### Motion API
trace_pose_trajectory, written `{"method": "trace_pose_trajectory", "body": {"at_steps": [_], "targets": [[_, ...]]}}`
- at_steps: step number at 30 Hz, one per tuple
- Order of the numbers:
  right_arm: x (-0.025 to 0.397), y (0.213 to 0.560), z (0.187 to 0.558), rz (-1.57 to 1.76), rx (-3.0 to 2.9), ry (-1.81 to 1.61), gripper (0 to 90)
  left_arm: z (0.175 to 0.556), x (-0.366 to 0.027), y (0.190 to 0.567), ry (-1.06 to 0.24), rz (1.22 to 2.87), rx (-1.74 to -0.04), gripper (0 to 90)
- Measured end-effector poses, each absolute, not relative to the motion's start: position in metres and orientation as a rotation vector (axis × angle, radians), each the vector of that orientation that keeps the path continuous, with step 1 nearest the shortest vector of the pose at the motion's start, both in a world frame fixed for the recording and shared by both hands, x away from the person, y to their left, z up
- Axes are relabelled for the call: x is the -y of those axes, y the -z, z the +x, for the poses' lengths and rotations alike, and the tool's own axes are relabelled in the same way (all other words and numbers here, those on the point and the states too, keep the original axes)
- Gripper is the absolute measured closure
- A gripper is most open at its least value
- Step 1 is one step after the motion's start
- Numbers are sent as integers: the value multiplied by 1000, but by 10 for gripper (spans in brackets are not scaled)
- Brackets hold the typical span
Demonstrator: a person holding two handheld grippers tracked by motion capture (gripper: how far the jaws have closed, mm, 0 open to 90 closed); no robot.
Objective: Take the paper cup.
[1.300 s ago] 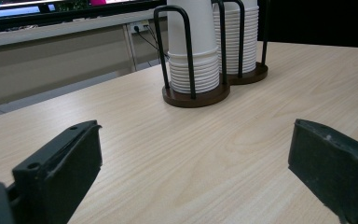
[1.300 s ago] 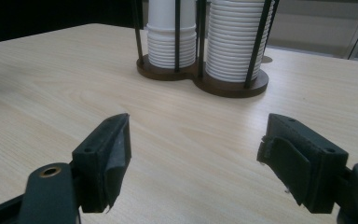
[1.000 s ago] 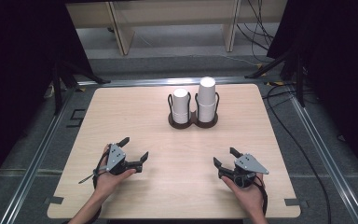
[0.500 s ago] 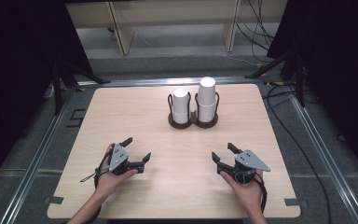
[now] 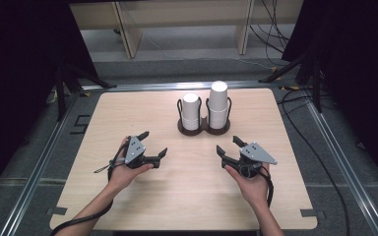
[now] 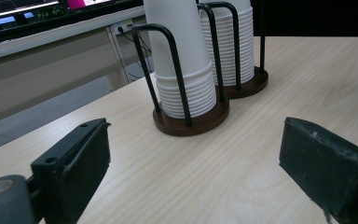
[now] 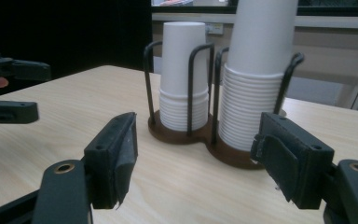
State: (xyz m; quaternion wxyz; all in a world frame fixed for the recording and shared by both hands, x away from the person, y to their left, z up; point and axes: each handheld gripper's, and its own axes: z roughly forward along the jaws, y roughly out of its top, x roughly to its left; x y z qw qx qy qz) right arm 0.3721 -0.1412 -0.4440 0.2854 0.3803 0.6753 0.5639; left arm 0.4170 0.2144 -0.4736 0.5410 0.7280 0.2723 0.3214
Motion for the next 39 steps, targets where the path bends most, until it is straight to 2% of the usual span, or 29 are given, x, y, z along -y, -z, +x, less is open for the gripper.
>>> {"method": "trace_pose_trajectory", "body": {"at_steps": [7,22,29,39], "targets": [[126,431,394,970,-1793,-1497,317,445,-197,468,-735,1744,-624,140],[90,406,455,965,-1831,-1486,324,510,-155,480,-712,1831,-645,146],[61,404,483,945,-1844,-1458,299,523,-144,485,-667,1831,-683,145],[43,403,513,969,-1849,-1397,290,533,-137,490,-640,1812,-699,150]]}}
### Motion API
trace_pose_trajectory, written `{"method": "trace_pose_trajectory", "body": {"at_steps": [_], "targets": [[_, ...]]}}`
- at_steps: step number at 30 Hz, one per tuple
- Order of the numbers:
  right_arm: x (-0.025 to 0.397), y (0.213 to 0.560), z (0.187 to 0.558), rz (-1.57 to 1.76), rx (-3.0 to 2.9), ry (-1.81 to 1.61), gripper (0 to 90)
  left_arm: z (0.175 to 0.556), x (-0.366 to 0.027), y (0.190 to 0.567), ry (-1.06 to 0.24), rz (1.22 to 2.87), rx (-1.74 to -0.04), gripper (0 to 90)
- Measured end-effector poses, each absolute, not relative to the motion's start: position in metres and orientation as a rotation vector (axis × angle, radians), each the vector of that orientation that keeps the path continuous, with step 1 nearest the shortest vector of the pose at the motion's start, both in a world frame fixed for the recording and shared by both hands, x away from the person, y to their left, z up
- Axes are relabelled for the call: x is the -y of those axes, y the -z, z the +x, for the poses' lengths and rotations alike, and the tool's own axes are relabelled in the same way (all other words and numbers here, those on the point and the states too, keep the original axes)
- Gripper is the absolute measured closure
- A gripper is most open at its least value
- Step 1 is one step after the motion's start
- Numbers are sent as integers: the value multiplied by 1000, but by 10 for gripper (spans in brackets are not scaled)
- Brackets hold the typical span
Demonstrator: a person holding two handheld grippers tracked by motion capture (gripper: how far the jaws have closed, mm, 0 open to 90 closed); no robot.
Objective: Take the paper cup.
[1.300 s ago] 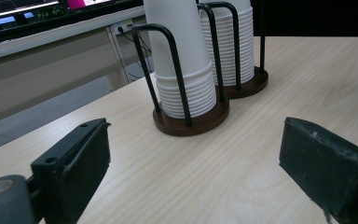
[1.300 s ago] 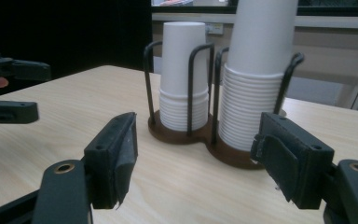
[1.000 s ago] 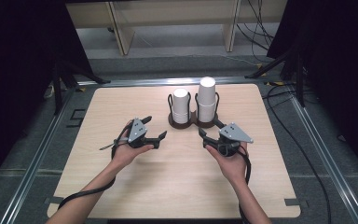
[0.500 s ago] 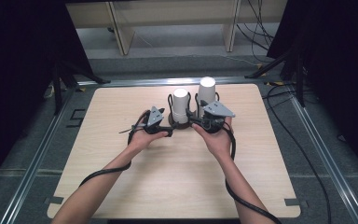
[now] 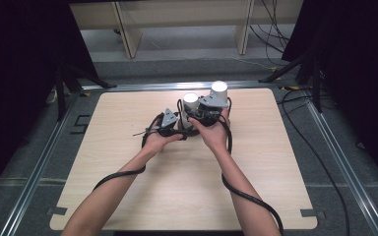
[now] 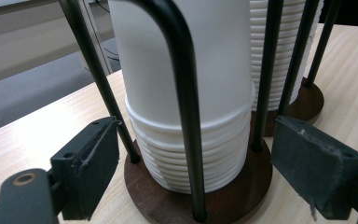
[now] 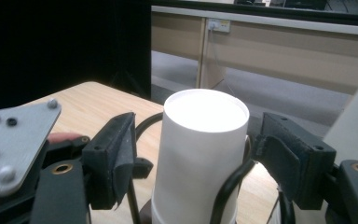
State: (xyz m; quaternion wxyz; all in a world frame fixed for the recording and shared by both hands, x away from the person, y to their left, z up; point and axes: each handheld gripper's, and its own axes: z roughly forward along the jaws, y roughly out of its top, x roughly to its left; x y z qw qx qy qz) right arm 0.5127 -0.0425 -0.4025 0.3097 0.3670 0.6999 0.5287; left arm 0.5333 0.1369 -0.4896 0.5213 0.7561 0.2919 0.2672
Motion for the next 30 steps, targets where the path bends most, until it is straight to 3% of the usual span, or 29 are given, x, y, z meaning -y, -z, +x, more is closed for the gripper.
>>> {"method": "trace_pose_trajectory", "body": {"at_steps": [30], "targets": [[17,412,539,1100,-1823,-1326,341,539,-131,488,-640,1813,-685,209]]}}
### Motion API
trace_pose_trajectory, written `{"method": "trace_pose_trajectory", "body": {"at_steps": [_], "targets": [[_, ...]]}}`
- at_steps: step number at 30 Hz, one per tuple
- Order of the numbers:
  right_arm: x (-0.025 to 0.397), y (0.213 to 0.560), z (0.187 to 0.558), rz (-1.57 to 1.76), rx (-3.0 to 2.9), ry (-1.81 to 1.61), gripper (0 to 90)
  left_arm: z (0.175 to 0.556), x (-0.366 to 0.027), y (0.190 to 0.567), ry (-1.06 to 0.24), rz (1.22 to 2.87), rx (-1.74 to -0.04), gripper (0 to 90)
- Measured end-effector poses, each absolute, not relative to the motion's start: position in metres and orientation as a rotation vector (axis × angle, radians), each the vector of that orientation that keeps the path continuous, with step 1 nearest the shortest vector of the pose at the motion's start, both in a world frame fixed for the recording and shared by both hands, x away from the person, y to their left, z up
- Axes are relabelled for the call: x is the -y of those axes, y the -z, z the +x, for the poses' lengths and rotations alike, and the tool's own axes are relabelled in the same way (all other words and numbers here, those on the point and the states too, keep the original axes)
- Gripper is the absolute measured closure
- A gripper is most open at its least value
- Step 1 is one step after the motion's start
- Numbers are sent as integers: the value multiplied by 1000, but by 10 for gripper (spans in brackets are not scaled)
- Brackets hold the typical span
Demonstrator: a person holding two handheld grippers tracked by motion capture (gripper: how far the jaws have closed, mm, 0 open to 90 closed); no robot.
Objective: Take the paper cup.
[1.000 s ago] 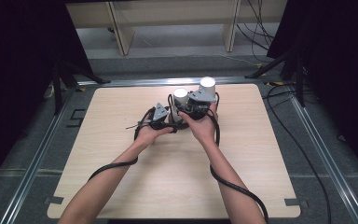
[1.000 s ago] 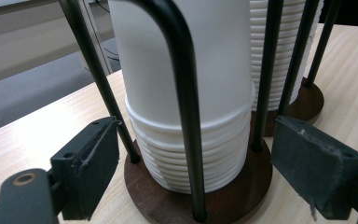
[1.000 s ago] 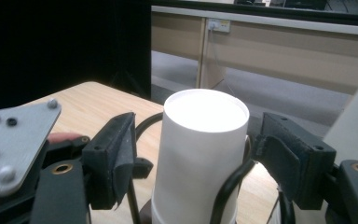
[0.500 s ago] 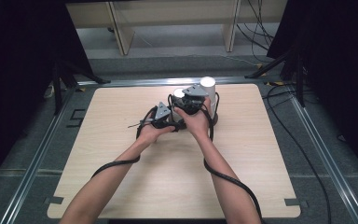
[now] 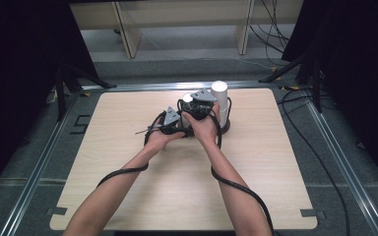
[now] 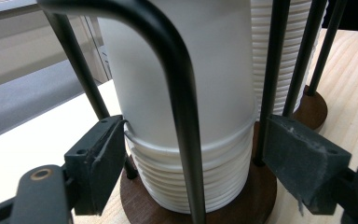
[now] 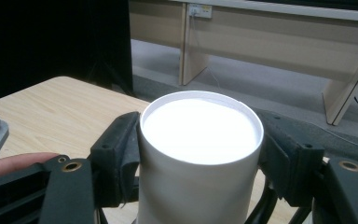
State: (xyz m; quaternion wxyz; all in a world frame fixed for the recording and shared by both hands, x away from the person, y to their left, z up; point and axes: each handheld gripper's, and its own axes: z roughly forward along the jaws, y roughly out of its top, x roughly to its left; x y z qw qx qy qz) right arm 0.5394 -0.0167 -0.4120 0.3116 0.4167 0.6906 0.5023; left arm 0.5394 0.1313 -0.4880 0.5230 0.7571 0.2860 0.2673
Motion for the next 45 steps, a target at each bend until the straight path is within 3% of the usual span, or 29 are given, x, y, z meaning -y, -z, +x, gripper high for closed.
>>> {"method": "trace_pose_trajectory", "body": {"at_steps": [45], "targets": [[24,358,523,979,-1708,-1485,362,534,-136,484,-666,1822,-702,163]]}}
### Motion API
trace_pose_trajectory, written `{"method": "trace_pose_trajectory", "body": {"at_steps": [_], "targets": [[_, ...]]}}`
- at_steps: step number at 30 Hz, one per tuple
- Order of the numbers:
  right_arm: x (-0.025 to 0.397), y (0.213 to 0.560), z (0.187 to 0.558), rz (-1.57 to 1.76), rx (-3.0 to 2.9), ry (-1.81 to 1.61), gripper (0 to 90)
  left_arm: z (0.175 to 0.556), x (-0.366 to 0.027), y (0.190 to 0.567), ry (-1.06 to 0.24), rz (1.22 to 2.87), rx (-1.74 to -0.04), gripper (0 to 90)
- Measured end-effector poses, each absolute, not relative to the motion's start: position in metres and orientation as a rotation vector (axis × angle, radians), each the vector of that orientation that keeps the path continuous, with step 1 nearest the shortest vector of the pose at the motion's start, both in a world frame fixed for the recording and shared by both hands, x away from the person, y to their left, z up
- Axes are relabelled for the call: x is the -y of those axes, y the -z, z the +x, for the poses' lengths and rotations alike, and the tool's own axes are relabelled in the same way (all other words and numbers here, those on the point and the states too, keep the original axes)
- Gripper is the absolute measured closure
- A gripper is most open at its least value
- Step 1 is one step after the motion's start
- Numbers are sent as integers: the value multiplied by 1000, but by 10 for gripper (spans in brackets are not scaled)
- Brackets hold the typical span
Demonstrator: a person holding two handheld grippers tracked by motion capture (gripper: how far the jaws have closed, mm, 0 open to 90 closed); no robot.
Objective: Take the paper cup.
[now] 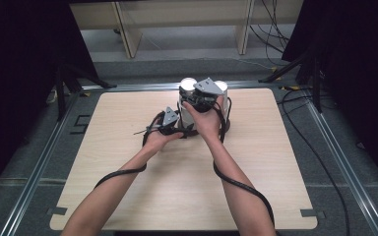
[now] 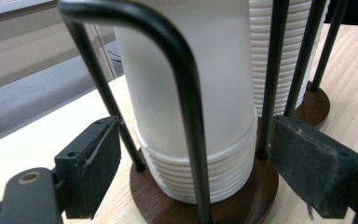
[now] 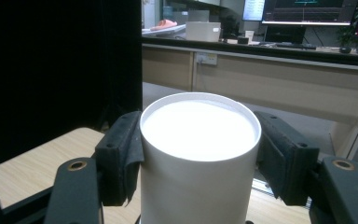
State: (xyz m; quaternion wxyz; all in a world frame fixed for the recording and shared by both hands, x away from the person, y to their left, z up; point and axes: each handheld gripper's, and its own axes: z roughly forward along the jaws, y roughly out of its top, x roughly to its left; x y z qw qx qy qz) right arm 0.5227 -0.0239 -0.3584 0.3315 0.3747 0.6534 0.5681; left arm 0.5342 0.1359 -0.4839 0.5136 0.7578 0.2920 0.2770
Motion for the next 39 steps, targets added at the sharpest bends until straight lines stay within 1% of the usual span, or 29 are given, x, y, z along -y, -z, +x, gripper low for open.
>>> {"method": "trace_pose_trajectory", "body": {"at_steps": [9,14,16,21,22,25,28,39], "targets": [[24,347,519,957,-1686,-1520,362,528,-140,481,-649,1802,-705,145],[23,342,515,958,-1682,-1532,362,526,-146,476,-688,1856,-679,141],[25,341,514,916,-1678,-1519,363,524,-146,476,-669,1823,-693,139],[28,339,511,908,-1688,-1520,362,519,-152,474,-676,1832,-682,130],[27,340,507,954,-1695,-1541,362,519,-153,474,-673,1829,-683,126],[31,340,508,908,-1692,-1524,362,516,-156,472,-679,1849,-682,111],[35,341,500,938,-1708,-1563,362,511,-158,471,-686,1822,-666,90],[46,344,480,931,-1732,-1578,362,491,-165,469,-662,1818,-657,0]]}}
